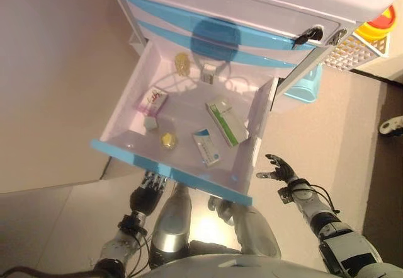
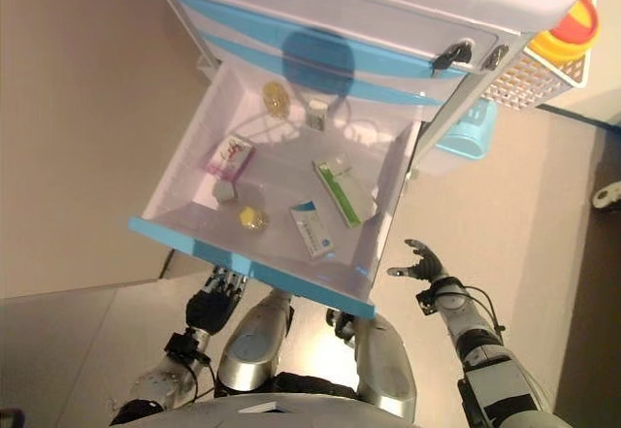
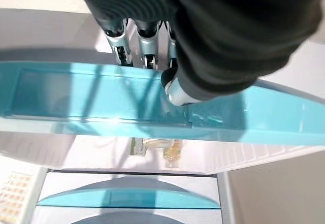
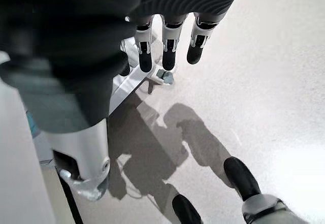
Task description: Open the drawer and pick up the medicine
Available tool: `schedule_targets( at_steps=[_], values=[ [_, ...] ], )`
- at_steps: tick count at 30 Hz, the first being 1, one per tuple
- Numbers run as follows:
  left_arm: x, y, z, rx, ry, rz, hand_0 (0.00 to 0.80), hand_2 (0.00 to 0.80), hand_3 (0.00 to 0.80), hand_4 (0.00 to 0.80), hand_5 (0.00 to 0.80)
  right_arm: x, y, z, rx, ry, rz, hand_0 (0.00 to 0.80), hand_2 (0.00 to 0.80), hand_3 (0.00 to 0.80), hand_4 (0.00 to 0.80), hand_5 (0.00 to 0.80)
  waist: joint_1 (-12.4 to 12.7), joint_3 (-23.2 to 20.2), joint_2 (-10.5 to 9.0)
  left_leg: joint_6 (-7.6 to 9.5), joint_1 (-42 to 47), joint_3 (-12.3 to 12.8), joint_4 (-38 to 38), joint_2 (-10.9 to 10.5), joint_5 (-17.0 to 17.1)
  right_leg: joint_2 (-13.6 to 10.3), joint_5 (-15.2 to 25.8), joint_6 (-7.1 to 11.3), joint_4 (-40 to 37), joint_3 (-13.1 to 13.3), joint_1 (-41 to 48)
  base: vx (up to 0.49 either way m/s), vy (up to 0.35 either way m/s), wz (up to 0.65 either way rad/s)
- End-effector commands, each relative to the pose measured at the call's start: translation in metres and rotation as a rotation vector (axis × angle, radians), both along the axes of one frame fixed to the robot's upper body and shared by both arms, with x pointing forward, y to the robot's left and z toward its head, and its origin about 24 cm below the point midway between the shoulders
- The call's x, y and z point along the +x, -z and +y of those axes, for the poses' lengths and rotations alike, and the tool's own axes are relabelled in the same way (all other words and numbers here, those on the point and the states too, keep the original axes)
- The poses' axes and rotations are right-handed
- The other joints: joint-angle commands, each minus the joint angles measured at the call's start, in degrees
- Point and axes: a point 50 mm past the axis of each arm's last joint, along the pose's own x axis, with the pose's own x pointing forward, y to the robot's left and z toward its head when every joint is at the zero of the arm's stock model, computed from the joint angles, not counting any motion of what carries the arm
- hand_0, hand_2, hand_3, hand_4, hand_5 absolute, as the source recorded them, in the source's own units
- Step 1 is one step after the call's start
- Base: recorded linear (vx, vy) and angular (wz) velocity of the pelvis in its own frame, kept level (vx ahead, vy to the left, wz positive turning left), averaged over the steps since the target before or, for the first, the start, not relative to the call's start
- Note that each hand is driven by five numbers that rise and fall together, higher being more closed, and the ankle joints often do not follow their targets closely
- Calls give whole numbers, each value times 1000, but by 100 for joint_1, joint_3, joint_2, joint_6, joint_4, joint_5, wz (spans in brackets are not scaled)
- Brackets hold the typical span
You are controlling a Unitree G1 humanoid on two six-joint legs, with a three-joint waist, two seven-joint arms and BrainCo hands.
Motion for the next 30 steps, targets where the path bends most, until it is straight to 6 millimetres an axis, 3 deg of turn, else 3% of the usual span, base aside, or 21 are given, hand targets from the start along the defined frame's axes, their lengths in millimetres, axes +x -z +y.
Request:
schedule_targets(
  at_steps=[1,5,6,7,11,21,26,30],
  values=[
    [-30,-25,80,179,-210,-231,800,800,800,800,800,-36,15,-31,-77,38,112,0,0,0,0,0,260,-1121,125,196,-227,78,140,-600,-305,-112,233,653,-836,222,775,99,44,8],
    [-34,-11,75,311,-110,-61,800,800,800,800,800,-44,20,-30,-72,52,119,0,0,0,0,0,195,-1202,82,240,-111,62,112,-606,-355,-90,248,661,-856,247,813,76,25,8],
    [-36,-6,75,367,-79,12,571,571,571,571,571,-46,21,-30,-73,53,118,0,0,0,0,0,173,-1215,66,252,-86,54,106,-609,-368,-82,257,666,-862,263,816,80,14,15],
    [-38,1,74,467,-30,120,0,0,0,0,0,-49,23,-28,-70,60,116,0,0,0,0,0,136,-1236,40,275,-54,50,96,-612,-382,-67,274,672,-874,280,819,73,10,13],
    [-46,17,82,752,60,402,0,0,0,0,0,-55,25,-28,-62,72,102,0,0,0,0,0,-22,-1287,-46,347,25,81,58,-623,-433,-37,326,700,-935,403,819,62,16,2],
    [-64,36,96,1226,224,759,0,0,0,0,0,-69,33,-23,-70,143,88,0,0,0,0,0,-384,-1404,-335,553,207,353,-23,-652,-582,-18,535,822,-1172,784,819,33,22,-21],
    [-73,43,96,1353,388,868,0,0,0,0,0,-82,32,-41,-231,313,65,0,0,0,0,0,-613,-1534,-469,662,362,620,-131,-639,-666,-27,701,961,-1282,1053,796,21,44,-39],
    [-84,48,93,1384,506,898,0,0,0,0,0,-68,3,-66,-290,468,-121,0,0,0,0,0,-786,-1569,-530,751,464,820,-202,-612,-727,-24,833,1054,-1308,1251,750,-6,26,-38]
  ],
)
